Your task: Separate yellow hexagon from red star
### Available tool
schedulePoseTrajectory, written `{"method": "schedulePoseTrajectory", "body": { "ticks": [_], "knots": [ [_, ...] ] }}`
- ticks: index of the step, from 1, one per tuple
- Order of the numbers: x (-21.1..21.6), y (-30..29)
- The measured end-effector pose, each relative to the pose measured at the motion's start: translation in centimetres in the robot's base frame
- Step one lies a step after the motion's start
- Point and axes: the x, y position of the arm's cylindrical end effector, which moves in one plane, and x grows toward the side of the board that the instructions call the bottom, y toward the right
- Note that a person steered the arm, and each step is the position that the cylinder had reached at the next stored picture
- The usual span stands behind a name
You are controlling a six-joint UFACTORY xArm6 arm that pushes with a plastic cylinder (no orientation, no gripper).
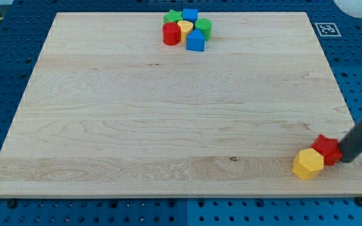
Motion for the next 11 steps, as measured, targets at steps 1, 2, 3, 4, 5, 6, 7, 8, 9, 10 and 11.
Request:
{"method": "schedulePoseTrajectory", "body": {
  "ticks": [1,2,3,4,5,6,7,8,9,10,11],
  "knots": [
    [-0.5,-1.1],
    [-0.4,-2.8],
    [-0.1,-1.0],
    [3.8,0.2],
    [4.9,-2.5],
    [4.9,-7.2],
    [4.6,-9.5],
    [5.6,-8.4],
    [2.3,-8.1],
    [2.5,-10.9],
    [2.5,-14.9]
  ]
}}
